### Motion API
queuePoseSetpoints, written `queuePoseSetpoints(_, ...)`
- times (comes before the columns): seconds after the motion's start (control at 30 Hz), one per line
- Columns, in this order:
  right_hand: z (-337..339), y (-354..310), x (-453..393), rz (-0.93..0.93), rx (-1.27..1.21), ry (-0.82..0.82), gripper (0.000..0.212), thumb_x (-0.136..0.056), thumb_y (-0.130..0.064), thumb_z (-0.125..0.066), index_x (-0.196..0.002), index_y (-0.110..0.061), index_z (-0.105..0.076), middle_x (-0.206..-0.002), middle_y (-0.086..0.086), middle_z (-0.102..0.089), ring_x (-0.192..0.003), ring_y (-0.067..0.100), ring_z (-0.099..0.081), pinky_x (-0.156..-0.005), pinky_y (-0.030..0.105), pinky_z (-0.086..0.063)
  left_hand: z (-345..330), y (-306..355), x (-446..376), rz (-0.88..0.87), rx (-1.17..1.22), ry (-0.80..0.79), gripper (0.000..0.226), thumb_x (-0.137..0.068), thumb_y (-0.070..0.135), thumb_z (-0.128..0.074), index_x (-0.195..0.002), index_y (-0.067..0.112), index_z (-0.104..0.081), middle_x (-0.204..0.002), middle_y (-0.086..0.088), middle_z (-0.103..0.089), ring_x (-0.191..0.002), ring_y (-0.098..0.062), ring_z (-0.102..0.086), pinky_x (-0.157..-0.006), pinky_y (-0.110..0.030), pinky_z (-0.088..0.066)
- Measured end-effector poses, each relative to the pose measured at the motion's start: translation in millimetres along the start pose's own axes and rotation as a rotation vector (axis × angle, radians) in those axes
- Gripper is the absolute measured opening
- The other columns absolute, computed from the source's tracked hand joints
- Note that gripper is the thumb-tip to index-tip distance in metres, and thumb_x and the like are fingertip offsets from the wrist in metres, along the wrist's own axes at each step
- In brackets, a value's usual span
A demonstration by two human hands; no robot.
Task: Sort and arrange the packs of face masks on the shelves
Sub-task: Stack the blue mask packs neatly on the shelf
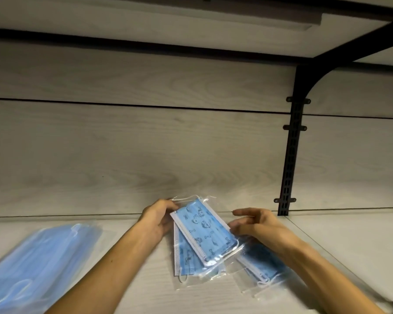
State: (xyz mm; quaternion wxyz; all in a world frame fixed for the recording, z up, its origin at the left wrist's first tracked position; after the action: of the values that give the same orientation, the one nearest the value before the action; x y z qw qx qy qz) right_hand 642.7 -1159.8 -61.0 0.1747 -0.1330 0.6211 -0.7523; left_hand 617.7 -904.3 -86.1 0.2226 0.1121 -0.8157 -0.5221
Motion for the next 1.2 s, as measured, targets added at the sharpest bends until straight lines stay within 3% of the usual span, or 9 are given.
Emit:
queuePoseSetpoints(0.13,22.1,1.1,-0.6,0.051,-0.003,0.16,0.014,-0.091,0.001,-0.066,-0.102,-0.004,-0.072,-0.091,0.009,-0.078,-0.081,0.017,-0.072,-0.065,0.023,-0.055,-1.3,0.1,-2.1,-0.005,-0.06,-0.035,0.006,-0.085,0.007,-0.066,-0.09,0.006,-0.068,-0.075,-0.009,-0.069,-0.065,-0.023,-0.065,-0.067,-0.034,-0.054)
queuePoseSetpoints(0.23,29.1,0.3,-2.8,0.085,0.068,0.203,0.023,-0.097,0.001,-0.054,-0.095,-0.006,-0.076,-0.087,0.007,-0.078,-0.087,0.02,-0.068,-0.071,0.027,-0.052,-4.7,1.1,-0.1,-0.007,-0.161,-0.093,0.008,-0.083,0.013,-0.07,-0.087,0.006,-0.07,-0.07,-0.01,-0.069,-0.059,-0.024,-0.064,-0.062,-0.031,-0.05)
queuePoseSetpoints(0.33,29.4,-8.3,-5.8,0.112,0.172,0.164,0.03,-0.094,0.005,-0.048,-0.088,0.0,-0.077,-0.081,0.012,-0.076,-0.067,0.01,-0.059,-0.058,0.019,-0.046,-6.5,0.6,0.8,-0.01,-0.222,-0.149,0.011,-0.086,0.015,-0.07,-0.095,0.007,-0.071,-0.077,-0.006,-0.072,-0.063,-0.019,-0.066,-0.057,-0.029,-0.055)
queuePoseSetpoints(0.47,22.2,-23.9,-18.6,0.134,0.368,0.069,0.032,-0.089,0.009,-0.051,-0.079,-0.001,-0.079,-0.073,0.007,-0.076,-0.061,0.004,-0.06,-0.054,0.015,-0.046,-14.2,1.0,6.2,-0.03,-0.274,-0.231,0.016,-0.085,0.009,-0.073,-0.101,0.004,-0.073,-0.091,-0.01,-0.075,-0.08,-0.023,-0.07,-0.07,-0.036,-0.059)
queuePoseSetpoints(0.6,0.4,-29.3,-28.6,0.217,0.366,0.024,0.027,-0.091,0.011,-0.057,-0.092,-0.008,-0.077,-0.09,0.001,-0.077,-0.089,0.011,-0.072,-0.079,0.019,-0.056,-20.5,-1.0,11.1,-0.024,-0.347,-0.253,0.034,-0.077,-0.008,-0.076,-0.109,0.001,-0.071,-0.1,-0.02,-0.076,-0.101,-0.038,-0.072,-0.096,-0.048,-0.056)
queuePoseSetpoints(0.7,-10.8,-26.4,-31.3,0.276,0.37,0.028,0.036,-0.091,0.007,-0.06,-0.117,-0.016,-0.068,-0.112,-0.003,-0.07,-0.103,0.014,-0.068,-0.093,0.028,-0.057,-21.1,-5.2,9.0,-0.004,-0.359,-0.273,0.041,-0.076,-0.018,-0.07,-0.112,0.0,-0.068,-0.101,-0.02,-0.076,-0.097,-0.039,-0.073,-0.095,-0.051,-0.055)
queuePoseSetpoints(0.9,9.7,-16.3,-30.4,0.175,0.201,0.142,0.057,-0.092,-0.012,-0.07,-0.142,-0.018,-0.042,-0.12,-0.004,-0.063,-0.093,0.015,-0.071,-0.068,0.024,-0.058,-9.3,2.3,-3.8,-0.046,-0.18,-0.148,0.043,-0.076,-0.021,-0.067,-0.111,0.005,-0.071,-0.103,-0.024,-0.074,-0.087,-0.042,-0.072,-0.085,-0.051,-0.059)
queuePoseSetpoints(1.1,10.5,-0.2,-30.3,0.017,0.079,0.054,0.047,-0.091,-0.005,-0.068,-0.133,-0.01,-0.049,-0.094,0.007,-0.078,-0.082,0.017,-0.075,-0.065,0.026,-0.058,-2.4,4.7,-6.4,-0.014,-0.127,-0.114,0.041,-0.08,-0.018,-0.064,-0.108,0.011,-0.067,-0.107,-0.027,-0.072,-0.087,-0.043,-0.071,-0.066,-0.044,-0.062)
queuePoseSetpoints(1.2,11.9,-2.6,-34.3,0.066,0.117,0.096,0.031,-0.094,0.003,-0.06,-0.123,-0.009,-0.059,-0.091,0.004,-0.079,-0.082,0.013,-0.073,-0.059,0.017,-0.054,-0.9,4.3,-5.5,-0.01,-0.177,-0.105,0.04,-0.075,-0.016,-0.07,-0.111,0.003,-0.067,-0.101,-0.029,-0.072,-0.089,-0.043,-0.072,-0.083,-0.052,-0.06)
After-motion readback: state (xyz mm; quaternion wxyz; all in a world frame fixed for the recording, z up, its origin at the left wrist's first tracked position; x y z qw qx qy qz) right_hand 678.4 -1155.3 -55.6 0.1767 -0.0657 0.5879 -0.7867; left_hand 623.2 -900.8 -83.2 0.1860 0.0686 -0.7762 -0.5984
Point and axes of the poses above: each hand's wrist, its own x-axis away from the middle knuckle, its own z-axis out of the back of the hand, y = z × x, the point moved 8 cm from there along -x, towards the middle knuckle
